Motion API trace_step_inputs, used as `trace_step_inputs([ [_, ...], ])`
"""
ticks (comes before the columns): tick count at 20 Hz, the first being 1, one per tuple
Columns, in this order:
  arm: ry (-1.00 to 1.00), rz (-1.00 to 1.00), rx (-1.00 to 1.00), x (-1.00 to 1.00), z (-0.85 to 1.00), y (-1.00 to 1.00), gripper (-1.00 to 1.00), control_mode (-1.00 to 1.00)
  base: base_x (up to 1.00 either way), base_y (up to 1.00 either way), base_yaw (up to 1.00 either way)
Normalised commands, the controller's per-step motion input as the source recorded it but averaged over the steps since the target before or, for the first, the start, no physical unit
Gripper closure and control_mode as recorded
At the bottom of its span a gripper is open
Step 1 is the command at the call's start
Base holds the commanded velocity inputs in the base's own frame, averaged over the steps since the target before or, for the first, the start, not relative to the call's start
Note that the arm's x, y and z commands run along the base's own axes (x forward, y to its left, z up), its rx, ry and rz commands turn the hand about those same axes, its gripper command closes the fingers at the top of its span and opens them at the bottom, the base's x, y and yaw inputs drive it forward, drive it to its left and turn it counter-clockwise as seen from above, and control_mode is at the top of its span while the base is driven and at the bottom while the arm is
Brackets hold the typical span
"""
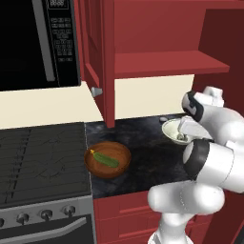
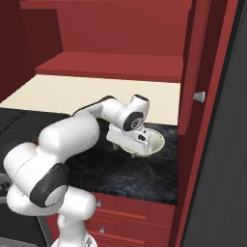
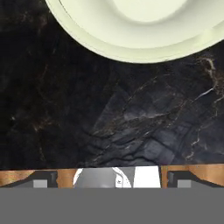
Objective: Pick both bowls and place them on the counter. Then place the egg in one bowl and place the cucumber in the other bowl.
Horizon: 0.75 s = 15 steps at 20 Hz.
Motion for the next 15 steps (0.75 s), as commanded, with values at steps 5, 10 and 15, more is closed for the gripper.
trace_step_inputs([
  [5,0.0,0.0,-0.01,-0.94,0.37,0.5,-1.0,-1.0,0.0,0.0,0.0],
  [10,0.0,0.0,-0.04,-0.87,0.37,0.59,-1.0,-1.0,0.0,0.0,0.0],
  [15,-0.01,0.0,-0.07,-0.78,0.38,0.5,-1.0,-1.0,0.0,0.0,0.0],
])
